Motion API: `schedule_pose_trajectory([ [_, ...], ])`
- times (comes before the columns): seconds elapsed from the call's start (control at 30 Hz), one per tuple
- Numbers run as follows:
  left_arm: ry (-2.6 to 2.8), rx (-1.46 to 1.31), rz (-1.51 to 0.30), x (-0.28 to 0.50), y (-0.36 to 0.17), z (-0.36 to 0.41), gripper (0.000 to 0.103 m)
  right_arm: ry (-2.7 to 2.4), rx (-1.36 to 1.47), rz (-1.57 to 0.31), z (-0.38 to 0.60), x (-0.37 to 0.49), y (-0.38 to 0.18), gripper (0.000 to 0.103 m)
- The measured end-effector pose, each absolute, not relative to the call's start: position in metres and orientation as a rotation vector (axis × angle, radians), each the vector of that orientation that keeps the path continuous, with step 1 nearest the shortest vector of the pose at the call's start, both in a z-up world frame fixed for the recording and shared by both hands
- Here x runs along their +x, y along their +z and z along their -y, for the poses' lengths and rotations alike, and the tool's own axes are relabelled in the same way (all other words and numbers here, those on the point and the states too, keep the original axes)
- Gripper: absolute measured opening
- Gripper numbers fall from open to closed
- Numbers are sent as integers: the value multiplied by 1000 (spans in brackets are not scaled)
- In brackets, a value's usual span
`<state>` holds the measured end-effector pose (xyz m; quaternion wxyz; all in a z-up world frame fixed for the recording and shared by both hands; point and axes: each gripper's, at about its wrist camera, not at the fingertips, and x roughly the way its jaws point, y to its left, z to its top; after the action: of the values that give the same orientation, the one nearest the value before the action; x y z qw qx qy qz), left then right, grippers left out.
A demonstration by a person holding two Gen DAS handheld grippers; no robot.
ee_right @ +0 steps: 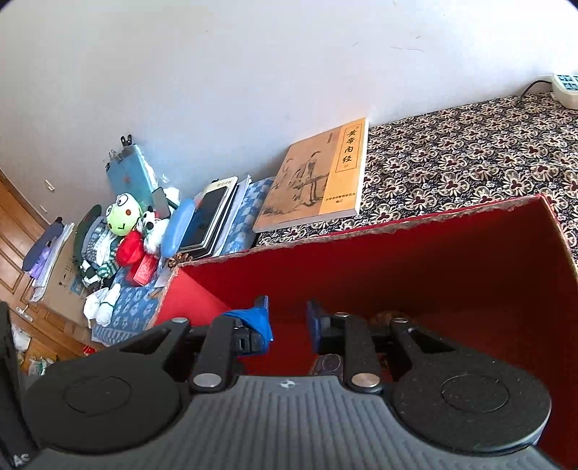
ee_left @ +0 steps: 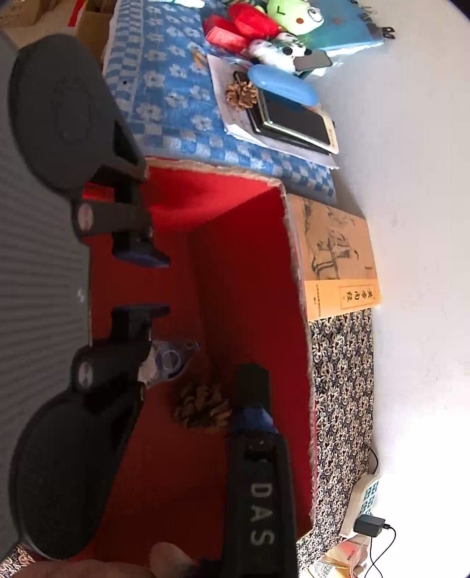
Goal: Organize rigid objects
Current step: 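Open the right tool to release the black item inside the box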
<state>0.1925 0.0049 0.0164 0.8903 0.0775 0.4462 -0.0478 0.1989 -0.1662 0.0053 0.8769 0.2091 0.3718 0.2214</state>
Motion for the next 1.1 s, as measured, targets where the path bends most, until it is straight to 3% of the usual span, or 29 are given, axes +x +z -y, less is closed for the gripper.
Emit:
schedule_pose_trajectory([
  [0.03, -94, 164, -922, 191, 18, -4, 14, 452, 436, -776, 166, 199, 5, 7],
  [0.1, -83, 165, -918, 190, 19, -3, 32, 439, 438, -777, 167, 199, 5, 7],
  [0.13, -72, 164, -913, 189, 20, -3, 54, 434, 439, -777, 167, 199, 5, 7],
  [0.17, -73, 163, -904, 188, 22, -3, 65, 428, 440, -777, 168, 199, 5, 7],
  [1.1, 5, 142, -858, 152, 53, -10, 69, 339, 509, -752, 185, 170, 16, 9],
])
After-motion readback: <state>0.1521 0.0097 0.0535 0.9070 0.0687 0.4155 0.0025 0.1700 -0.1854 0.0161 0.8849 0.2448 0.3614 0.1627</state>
